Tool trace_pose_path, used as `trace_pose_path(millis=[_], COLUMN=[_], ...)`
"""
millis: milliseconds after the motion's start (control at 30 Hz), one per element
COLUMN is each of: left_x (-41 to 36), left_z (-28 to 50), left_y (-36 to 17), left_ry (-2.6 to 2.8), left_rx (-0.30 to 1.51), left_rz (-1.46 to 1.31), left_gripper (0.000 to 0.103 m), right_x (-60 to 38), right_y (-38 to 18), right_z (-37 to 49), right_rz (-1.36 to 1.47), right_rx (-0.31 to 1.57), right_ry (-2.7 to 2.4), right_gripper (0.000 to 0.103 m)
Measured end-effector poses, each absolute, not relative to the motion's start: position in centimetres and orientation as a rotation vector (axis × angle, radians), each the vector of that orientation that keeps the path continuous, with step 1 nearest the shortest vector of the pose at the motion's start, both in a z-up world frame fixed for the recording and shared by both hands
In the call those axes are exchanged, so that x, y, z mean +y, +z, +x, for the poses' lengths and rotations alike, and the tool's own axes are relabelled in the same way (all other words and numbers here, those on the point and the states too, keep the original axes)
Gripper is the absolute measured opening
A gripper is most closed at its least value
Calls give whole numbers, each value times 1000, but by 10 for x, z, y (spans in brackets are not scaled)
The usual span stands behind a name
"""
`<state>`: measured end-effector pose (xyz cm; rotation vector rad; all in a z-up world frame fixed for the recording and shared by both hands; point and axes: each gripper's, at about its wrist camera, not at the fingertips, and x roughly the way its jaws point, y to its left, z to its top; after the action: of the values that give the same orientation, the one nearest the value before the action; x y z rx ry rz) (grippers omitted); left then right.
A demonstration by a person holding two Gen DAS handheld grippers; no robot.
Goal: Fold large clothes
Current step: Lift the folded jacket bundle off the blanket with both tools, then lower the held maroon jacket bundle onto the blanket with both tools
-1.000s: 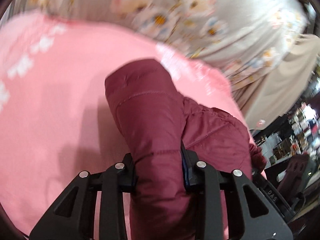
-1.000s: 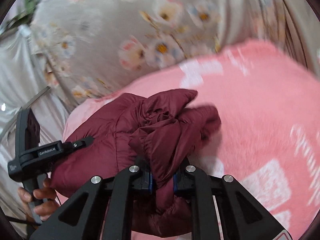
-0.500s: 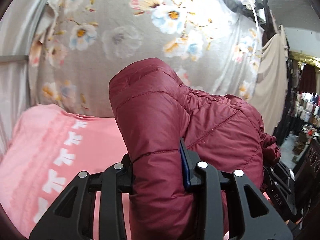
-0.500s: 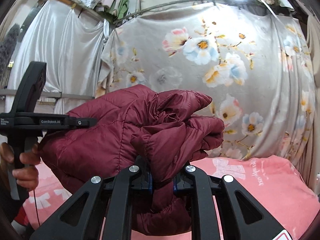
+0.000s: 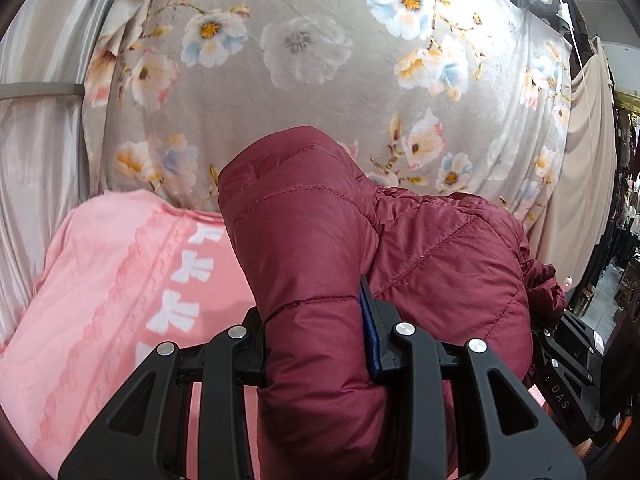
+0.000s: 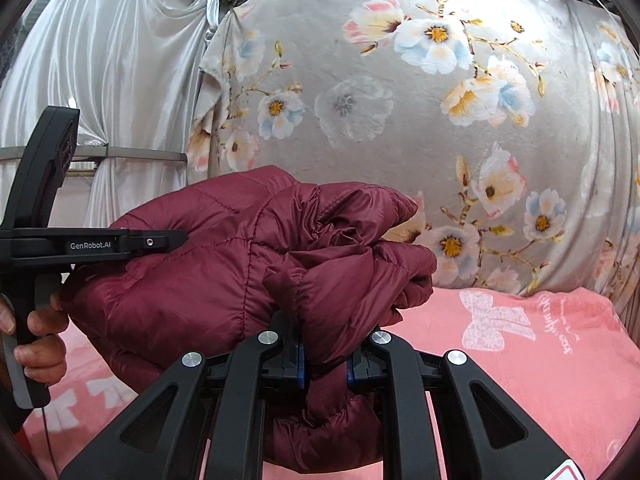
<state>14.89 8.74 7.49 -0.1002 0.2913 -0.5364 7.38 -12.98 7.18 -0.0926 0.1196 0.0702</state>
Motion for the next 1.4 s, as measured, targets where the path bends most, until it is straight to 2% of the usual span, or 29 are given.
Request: trace_pose_path(millis=[400, 900, 1100, 1167, 1267, 1367, 1400], left_x=[75, 48, 33, 33, 38, 45, 50], left_z=[230, 281, 306, 310, 314, 313, 309], left_y=[13, -43, -79, -91, -99, -96, -93], left_ry=[-508, -522, -502, -480, -470, -421, -364], left_rx=[385, 405, 480, 495, 542, 620, 651], left_rz=[-72, -29, 7, 17, -11, -25, -18], left_gripper=[32, 32, 33, 36, 44, 64, 69], right_x=[-129, -141, -149, -152, -162, -174, -176], right_y=[4, -51, -75, -79, -87, -85, -82], right_z=[154, 197, 220, 228, 235, 217, 206], right_rz=[-63, -61, -39, -27, 34, 98, 106], right_rx=[265, 354, 471, 527, 628, 642, 627], right_ry=[33, -36, -43, -41, -34, -43, -58], right_gripper=[14, 14, 14, 14, 21, 36, 45])
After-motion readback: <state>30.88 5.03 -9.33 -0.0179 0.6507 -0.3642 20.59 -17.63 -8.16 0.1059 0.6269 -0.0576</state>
